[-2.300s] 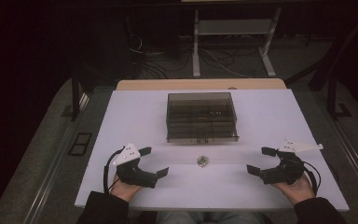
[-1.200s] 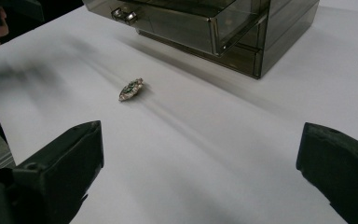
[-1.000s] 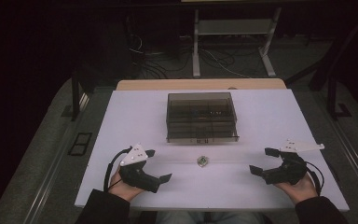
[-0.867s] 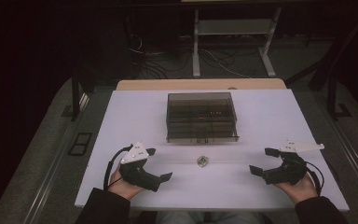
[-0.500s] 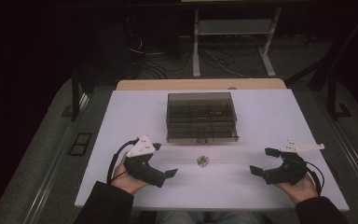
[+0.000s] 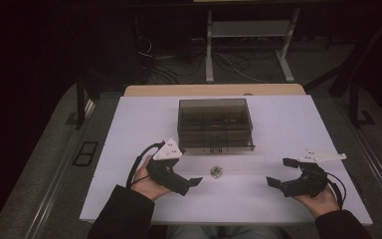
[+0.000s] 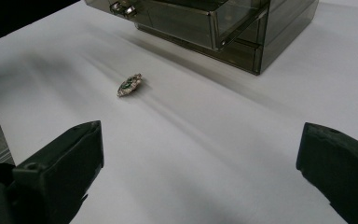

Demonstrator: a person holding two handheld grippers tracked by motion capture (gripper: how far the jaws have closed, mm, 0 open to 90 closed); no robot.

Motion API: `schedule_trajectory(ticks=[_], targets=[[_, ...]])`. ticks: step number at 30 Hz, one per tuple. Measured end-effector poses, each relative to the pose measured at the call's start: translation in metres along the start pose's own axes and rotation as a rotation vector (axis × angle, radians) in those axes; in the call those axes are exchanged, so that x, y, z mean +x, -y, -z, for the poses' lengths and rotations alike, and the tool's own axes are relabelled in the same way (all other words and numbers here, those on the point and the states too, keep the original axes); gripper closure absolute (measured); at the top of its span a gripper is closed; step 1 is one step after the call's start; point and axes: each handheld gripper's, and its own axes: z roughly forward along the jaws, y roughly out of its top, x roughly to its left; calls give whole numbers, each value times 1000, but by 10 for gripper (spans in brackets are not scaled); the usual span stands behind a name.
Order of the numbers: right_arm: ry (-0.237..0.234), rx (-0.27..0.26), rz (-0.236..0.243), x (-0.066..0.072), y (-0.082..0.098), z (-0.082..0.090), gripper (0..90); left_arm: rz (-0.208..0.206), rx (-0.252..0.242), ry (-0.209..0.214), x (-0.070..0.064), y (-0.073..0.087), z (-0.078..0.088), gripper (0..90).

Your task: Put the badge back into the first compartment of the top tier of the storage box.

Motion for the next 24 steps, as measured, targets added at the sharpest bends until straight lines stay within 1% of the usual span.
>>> schedule_trajectory(ticks=[6,7,11,18,24], targets=[[1,4,4,0,0,-1,4,-2,17,7,1,-3,-8,0],[1,6,3,0,0,-1,4,2,18,8,1,-4,-10,0],[-2,10,3,0,0,-1,4,-7,37,11,1,-5,-18,0],[-1,13,4,0,0,-2,4,0,59,20,4,-7,-32,0],[-2,18,6,-1,0,-2,4,1,76,25,3,-7,-44,0]])
